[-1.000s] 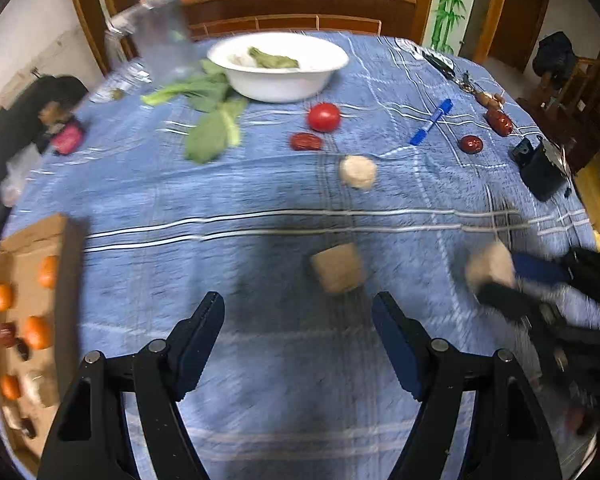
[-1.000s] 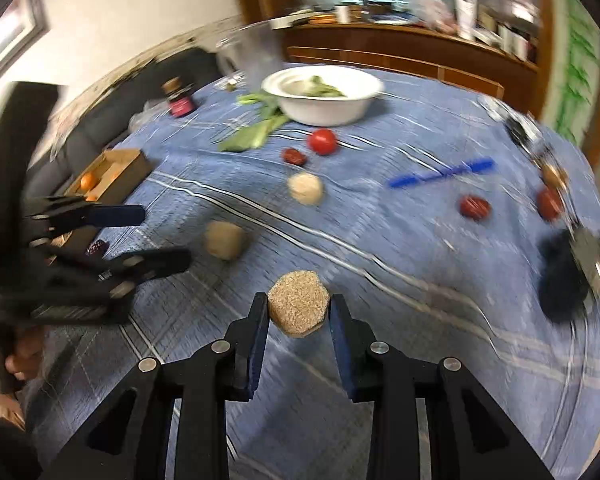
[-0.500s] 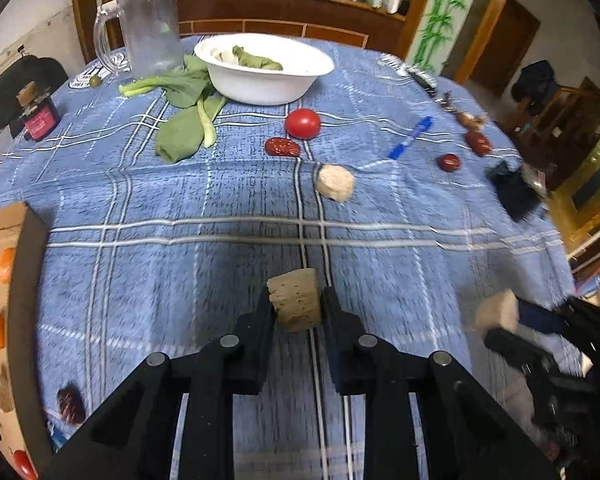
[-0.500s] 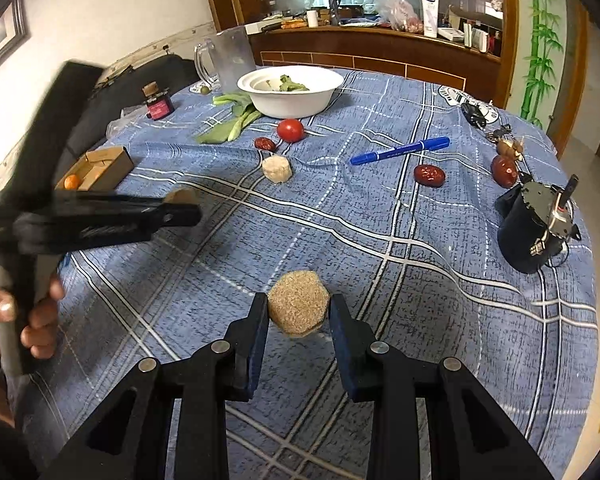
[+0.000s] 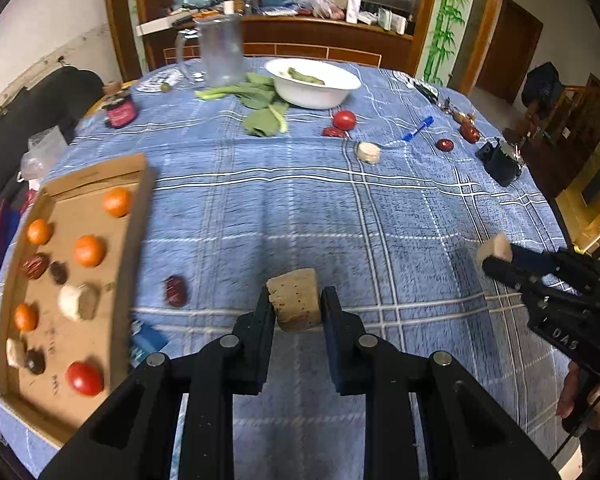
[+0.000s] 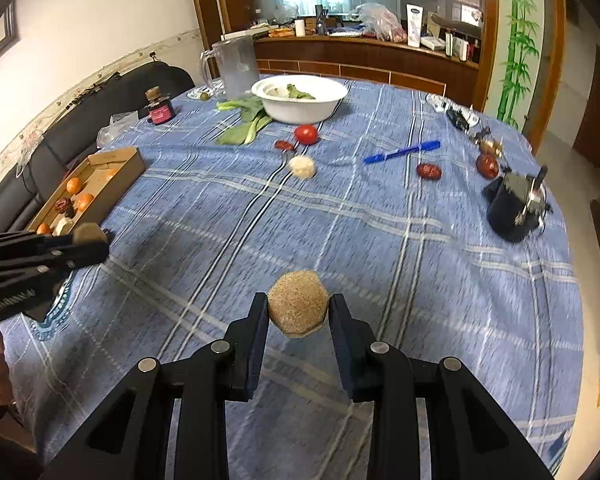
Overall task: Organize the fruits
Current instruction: 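Carry the yam slice and yam chunk over the cardboard tray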
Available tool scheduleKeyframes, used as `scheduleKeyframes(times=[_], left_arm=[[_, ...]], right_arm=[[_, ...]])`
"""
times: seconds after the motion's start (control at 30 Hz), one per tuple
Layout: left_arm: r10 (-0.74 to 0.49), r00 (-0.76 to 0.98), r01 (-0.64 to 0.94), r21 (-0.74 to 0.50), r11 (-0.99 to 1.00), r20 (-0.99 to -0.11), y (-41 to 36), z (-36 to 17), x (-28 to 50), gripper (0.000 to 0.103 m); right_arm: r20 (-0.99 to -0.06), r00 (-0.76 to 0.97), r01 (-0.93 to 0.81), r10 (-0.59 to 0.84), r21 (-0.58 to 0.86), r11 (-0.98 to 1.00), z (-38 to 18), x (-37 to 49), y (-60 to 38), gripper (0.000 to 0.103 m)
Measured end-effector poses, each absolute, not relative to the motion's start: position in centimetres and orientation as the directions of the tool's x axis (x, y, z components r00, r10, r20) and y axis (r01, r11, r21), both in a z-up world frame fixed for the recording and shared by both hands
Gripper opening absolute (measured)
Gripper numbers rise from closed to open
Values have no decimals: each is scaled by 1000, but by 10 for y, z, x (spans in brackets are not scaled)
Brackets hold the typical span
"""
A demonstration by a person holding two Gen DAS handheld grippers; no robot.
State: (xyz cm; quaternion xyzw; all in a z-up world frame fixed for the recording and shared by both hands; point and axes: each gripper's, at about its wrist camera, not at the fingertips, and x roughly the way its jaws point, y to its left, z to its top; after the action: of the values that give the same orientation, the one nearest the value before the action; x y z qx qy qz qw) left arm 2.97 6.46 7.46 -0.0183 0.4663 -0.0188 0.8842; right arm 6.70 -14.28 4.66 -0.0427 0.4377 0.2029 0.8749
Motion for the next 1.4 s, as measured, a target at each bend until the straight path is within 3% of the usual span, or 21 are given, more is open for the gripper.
scheduleKeyframes(times=[0.43,1.0,1.4], left_arm=[[-13,613,-75,-75,994,-790,132,97,-3,22],[149,601,-331,-75,941,-786,262,99,-43,22],[142,606,-325,-80,942,-783,299,85,-42,23]], right_arm=[[-784,509,-454,356,107,884,58,46,-71,33],[-752,451,-644,481,98,758,82,60,61,34],[-752,414,-731,512,61,680,81,96,146,34]])
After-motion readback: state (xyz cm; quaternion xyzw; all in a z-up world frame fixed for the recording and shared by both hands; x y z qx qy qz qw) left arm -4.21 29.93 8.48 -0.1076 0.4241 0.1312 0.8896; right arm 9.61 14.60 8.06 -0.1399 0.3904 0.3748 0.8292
